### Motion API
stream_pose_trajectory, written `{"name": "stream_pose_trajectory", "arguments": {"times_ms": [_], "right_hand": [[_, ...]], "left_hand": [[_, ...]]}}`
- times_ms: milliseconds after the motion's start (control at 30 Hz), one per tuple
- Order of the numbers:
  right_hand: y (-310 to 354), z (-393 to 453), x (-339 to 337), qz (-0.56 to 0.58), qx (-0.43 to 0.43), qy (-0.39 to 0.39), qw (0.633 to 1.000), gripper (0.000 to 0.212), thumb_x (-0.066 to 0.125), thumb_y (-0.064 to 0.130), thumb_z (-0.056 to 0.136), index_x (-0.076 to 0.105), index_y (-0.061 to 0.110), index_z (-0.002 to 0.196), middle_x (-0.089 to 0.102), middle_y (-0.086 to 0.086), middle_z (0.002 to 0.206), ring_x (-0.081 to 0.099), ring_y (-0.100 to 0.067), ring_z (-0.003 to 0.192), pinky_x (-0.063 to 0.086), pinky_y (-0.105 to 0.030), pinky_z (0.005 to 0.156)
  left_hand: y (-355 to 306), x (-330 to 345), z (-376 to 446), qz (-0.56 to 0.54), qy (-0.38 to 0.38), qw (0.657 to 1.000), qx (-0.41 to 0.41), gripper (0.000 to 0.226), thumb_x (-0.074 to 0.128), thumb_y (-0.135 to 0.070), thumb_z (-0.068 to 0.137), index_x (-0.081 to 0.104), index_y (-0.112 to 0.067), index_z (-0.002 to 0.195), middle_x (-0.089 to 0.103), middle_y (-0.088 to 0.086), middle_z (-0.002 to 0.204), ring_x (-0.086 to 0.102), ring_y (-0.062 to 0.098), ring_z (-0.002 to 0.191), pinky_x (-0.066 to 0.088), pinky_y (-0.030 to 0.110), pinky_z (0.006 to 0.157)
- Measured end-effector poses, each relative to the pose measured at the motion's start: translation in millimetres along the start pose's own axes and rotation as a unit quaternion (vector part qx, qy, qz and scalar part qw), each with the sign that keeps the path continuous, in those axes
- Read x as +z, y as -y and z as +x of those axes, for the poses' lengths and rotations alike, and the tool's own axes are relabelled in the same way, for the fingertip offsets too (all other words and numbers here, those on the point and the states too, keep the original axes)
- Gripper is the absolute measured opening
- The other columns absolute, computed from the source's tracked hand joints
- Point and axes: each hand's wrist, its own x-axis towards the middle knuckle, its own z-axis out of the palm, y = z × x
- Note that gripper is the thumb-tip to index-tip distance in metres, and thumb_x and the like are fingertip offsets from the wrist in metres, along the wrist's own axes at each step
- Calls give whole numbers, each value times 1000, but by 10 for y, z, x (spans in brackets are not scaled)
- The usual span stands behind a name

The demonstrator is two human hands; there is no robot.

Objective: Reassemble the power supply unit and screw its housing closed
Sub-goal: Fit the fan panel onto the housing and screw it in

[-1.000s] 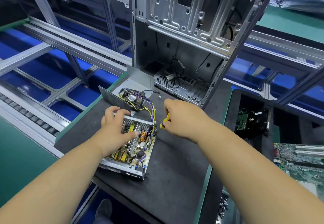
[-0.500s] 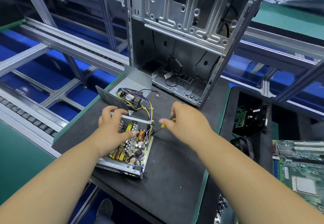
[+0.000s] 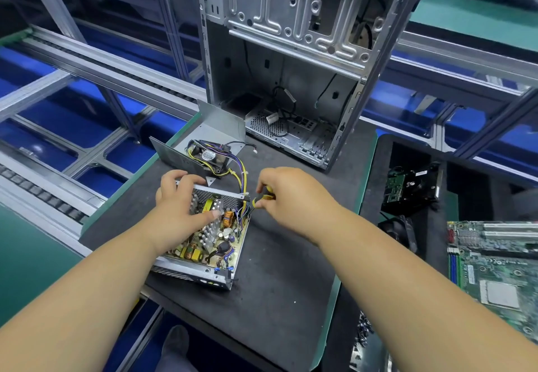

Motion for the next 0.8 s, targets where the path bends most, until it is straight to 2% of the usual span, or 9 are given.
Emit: {"name": "stream_pose_trajectory", "arguments": {"times_ms": [67,133,233,333,433,533,667,733,800], "right_hand": [[37,45,-47,-22,-29,18,999,16,71,20,87,64,17,102,63,-2,97,59,-24,91,50,-37,77],[48,82,-74,-29,-36,19,999,14,71,19,87,63,16,98,63,-1,93,59,-23,87,51,-37,75],[57,126,-79,-40,-9,18,999,26,71,36,88,55,16,84,61,-1,82,55,-22,79,39,-32,58],[75,179,-63,-102,49,19,993,46,60,53,91,39,20,66,46,2,64,44,-22,66,24,-28,47],[123,173,-8,-132,73,-10,988,53,49,61,93,41,19,62,44,1,61,48,-24,64,27,-26,47],[152,131,29,-59,73,-40,995,48,42,63,94,42,20,73,46,5,69,46,-22,68,26,-29,49],[25,89,-46,76,57,-37,995,18,50,39,97,57,25,105,66,4,88,56,-22,81,45,-33,66],[-85,23,-36,127,72,-48,988,14,53,36,96,64,28,100,71,7,84,60,-16,73,51,-33,68],[-178,-57,37,185,107,-56,975,20,55,38,96,64,23,87,72,3,76,63,-19,66,56,-37,68]], "left_hand": [[0,0,0,0,0,1000,1,60,73,-43,83,38,-37,132,12,-12,144,15,20,139,25,40,112],[3,1,5,2,0,1000,1,61,73,-43,83,38,-36,132,12,-12,144,15,21,139,24,41,112],[9,5,11,7,2,1000,1,62,73,-44,83,37,-36,133,13,-12,143,16,21,139,24,41,113],[11,5,20,11,1,1000,2,62,73,-45,82,38,-37,132,13,-12,142,16,21,138,25,41,112],[10,12,18,9,-1,1000,0,62,73,-44,82,38,-37,132,14,-11,143,16,21,138,25,42,112],[16,19,6,0,-4,1000,4,60,74,-43,82,39,-37,131,15,-11,142,16,19,138,24,38,110],[7,4,0,-8,-3,1000,3,59,74,-42,82,40,-37,130,15,-13,140,16,17,137,24,37,110],[-3,-3,-3,-8,1,1000,1,58,73,-42,83,39,-37,130,15,-14,140,16,17,137,24,38,110],[-13,-11,-11,-9,2,1000,-1,58,73,-42,83,40,-37,130,15,-14,140,17,17,137,24,37,109]]}}
